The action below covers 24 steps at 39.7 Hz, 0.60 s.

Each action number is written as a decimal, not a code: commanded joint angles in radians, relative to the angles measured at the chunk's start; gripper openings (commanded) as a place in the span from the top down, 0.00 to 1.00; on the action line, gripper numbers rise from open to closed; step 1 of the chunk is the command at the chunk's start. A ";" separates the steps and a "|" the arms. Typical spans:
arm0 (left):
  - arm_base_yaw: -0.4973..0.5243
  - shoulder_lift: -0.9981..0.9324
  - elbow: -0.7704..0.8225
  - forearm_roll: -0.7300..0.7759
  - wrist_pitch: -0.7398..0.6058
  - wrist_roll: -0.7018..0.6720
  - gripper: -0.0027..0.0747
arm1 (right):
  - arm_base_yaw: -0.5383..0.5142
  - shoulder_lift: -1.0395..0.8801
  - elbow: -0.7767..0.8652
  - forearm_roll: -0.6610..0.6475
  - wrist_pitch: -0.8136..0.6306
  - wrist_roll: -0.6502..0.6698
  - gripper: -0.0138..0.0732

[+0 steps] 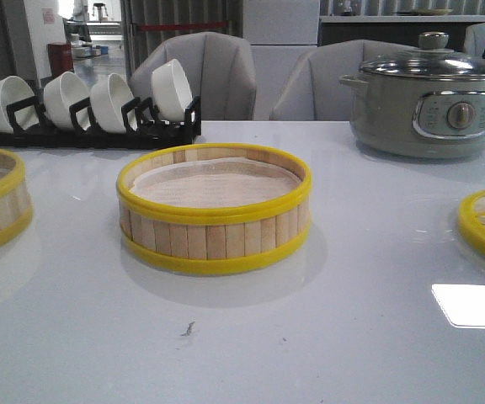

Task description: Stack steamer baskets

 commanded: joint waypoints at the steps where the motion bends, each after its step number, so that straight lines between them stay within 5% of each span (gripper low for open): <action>1: 0.000 -0.018 -0.037 -0.003 -0.062 0.009 0.53 | -0.004 -0.008 -0.039 0.007 -0.064 -0.004 0.44; 6: 0.000 -0.018 -0.037 -0.002 -0.056 0.007 0.35 | -0.004 -0.008 -0.039 0.010 -0.059 -0.004 0.44; 24: 0.000 0.243 -0.048 -0.021 -0.079 0.007 0.35 | -0.004 -0.008 -0.039 0.016 -0.040 -0.004 0.44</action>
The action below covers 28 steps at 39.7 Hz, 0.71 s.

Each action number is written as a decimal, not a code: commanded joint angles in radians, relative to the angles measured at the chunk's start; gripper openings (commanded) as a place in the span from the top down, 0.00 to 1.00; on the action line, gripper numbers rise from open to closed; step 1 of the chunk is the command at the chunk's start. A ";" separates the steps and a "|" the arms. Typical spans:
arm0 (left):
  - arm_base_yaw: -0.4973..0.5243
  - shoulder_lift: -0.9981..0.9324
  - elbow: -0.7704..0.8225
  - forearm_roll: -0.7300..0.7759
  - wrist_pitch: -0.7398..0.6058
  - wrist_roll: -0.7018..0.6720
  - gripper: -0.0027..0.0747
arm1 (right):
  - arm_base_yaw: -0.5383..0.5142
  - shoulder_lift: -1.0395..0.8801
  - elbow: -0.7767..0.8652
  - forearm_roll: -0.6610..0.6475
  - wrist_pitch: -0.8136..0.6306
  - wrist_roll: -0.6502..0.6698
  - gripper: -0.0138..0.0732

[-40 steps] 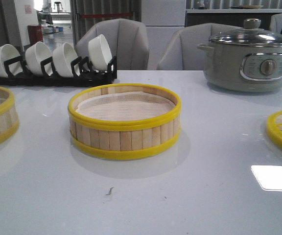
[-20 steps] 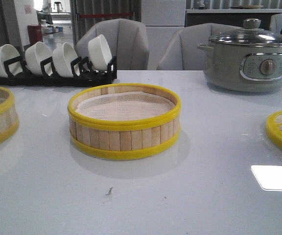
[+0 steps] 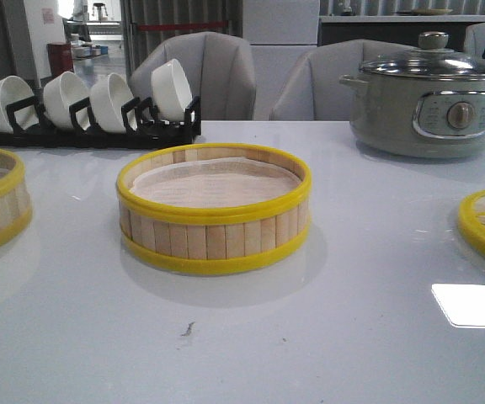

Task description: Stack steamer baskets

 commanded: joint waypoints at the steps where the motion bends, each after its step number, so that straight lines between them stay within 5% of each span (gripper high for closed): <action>1: 0.000 0.048 -0.047 -0.002 -0.078 0.003 0.35 | -0.004 -0.008 -0.039 -0.003 -0.063 -0.004 0.44; 28: 0.000 0.390 -0.059 -0.028 -0.258 0.003 0.35 | -0.004 -0.008 -0.039 0.004 -0.035 -0.004 0.44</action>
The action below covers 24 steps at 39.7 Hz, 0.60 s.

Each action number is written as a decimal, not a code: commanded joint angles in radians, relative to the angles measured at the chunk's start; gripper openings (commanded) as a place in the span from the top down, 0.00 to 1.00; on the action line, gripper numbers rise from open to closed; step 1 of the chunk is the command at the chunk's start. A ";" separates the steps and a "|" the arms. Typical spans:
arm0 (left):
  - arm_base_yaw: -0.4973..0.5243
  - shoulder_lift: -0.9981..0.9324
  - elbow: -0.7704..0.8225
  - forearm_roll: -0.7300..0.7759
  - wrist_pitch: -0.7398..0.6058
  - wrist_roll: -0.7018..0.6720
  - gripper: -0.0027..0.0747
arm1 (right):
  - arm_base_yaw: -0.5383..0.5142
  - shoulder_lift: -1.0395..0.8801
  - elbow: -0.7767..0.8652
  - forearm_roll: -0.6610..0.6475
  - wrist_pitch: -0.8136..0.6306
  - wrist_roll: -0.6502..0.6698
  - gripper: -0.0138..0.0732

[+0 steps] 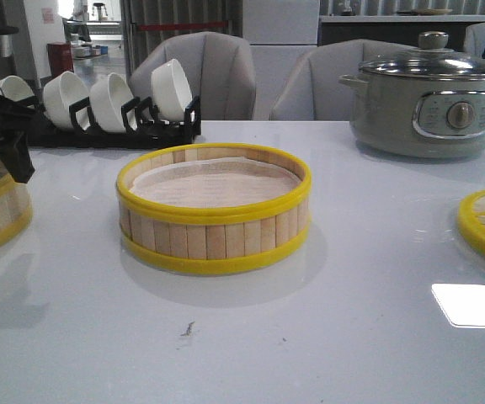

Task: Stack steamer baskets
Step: 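Grip the basket rim with the left gripper and lift it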

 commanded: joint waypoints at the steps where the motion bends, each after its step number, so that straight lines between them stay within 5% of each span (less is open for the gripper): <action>1: 0.000 -0.022 -0.041 -0.007 -0.059 0.002 0.35 | -0.004 -0.008 -0.037 0.001 -0.065 -0.004 0.44; 19: 0.000 0.043 -0.041 -0.008 -0.058 0.002 0.35 | -0.004 -0.008 -0.037 0.016 -0.066 -0.004 0.44; 24: 0.000 0.043 -0.041 -0.011 -0.058 0.002 0.43 | -0.004 -0.008 -0.037 0.023 -0.068 -0.004 0.44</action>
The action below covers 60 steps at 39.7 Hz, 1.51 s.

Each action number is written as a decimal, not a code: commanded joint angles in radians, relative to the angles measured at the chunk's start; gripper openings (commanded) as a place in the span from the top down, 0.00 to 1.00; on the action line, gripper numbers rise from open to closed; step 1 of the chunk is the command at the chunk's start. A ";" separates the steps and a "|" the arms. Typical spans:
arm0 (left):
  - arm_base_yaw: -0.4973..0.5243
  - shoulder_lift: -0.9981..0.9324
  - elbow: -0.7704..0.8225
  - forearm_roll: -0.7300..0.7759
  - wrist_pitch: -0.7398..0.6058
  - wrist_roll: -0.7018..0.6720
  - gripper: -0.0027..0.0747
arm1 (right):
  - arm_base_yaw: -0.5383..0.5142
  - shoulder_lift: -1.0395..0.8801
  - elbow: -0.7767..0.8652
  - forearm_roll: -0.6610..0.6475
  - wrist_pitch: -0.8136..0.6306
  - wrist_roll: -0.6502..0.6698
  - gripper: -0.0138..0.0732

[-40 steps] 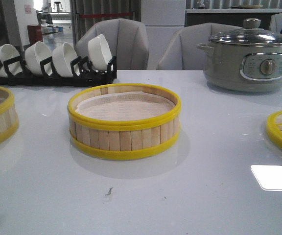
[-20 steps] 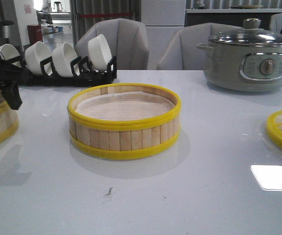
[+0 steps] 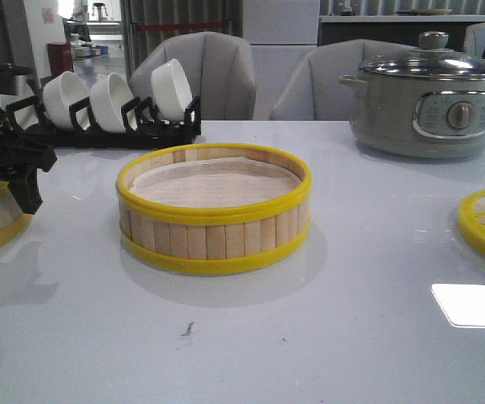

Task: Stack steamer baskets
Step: 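Grip the basket rim with the left gripper and lift it, then lower the basket onto the middle basket and open the left gripper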

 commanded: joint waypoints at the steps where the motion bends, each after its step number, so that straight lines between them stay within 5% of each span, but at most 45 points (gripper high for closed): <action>1: 0.000 -0.052 -0.032 -0.007 -0.039 0.002 0.48 | -0.004 -0.008 -0.037 0.009 -0.069 -0.004 0.44; 8: 0.000 -0.062 -0.032 -0.009 -0.038 0.002 0.88 | -0.004 -0.008 -0.037 0.017 -0.074 -0.004 0.44; 21: -0.074 -0.123 -0.165 -0.009 0.052 0.002 0.86 | -0.004 -0.008 -0.037 0.027 -0.093 -0.004 0.44; 31: -0.257 -0.130 -0.331 -0.009 0.164 0.002 0.86 | -0.004 -0.008 -0.037 0.037 -0.103 -0.004 0.44; 47: -0.584 -0.053 -0.395 -0.001 0.062 0.002 0.86 | -0.004 -0.008 -0.037 0.040 -0.103 -0.004 0.44; 60: -0.642 0.043 -0.503 -0.025 0.059 0.002 0.86 | -0.004 -0.008 -0.037 0.040 -0.102 -0.004 0.44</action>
